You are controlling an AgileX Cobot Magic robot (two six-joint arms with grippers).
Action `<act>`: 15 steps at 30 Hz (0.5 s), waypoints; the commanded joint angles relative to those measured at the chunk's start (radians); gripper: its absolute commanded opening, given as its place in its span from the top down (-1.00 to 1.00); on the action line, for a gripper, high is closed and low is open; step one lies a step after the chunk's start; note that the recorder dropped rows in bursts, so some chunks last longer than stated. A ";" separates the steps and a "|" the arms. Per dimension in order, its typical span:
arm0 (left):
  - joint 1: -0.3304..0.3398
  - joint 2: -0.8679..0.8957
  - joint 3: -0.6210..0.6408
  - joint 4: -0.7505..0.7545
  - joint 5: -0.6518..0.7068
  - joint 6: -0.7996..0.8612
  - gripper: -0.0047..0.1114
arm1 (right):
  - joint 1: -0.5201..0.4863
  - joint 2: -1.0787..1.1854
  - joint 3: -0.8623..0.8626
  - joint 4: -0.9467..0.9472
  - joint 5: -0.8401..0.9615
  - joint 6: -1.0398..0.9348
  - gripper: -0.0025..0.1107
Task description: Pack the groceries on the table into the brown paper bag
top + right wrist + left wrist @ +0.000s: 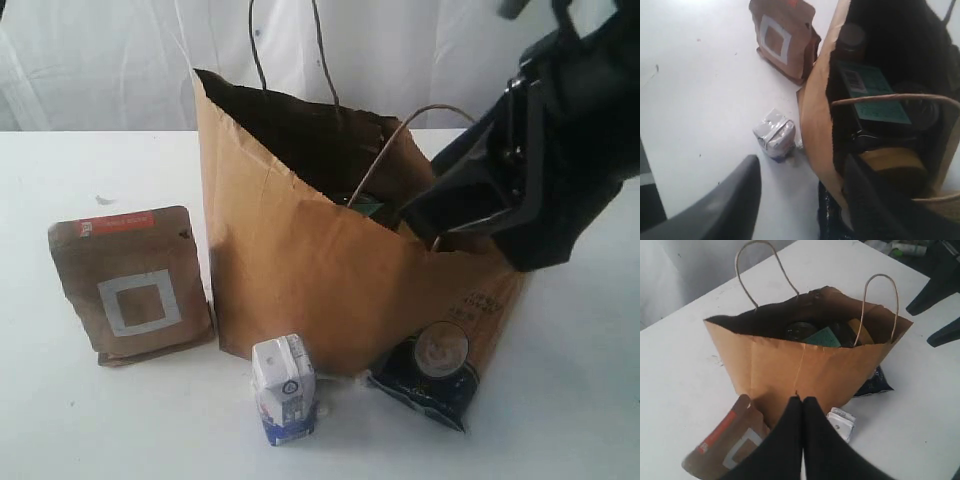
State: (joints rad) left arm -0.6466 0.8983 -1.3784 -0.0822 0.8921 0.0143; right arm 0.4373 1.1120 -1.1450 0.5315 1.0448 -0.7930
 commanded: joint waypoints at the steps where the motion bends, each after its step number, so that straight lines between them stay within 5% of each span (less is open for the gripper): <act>1: -0.003 -0.202 0.315 0.021 -0.208 -0.108 0.90 | 0.080 0.027 0.000 -0.086 -0.004 -0.009 0.10; 8: -0.003 -0.465 0.723 0.095 -0.509 -0.248 0.90 | 0.162 0.092 0.000 -0.181 -0.021 0.024 0.10; 15: -0.003 -0.586 0.925 0.259 -0.571 -0.436 0.90 | 0.182 0.166 0.000 -0.261 -0.074 0.046 0.10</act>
State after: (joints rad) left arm -0.6466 0.3451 -0.5035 0.1096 0.3464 -0.3365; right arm 0.6163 1.2550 -1.1450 0.2860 0.9889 -0.7566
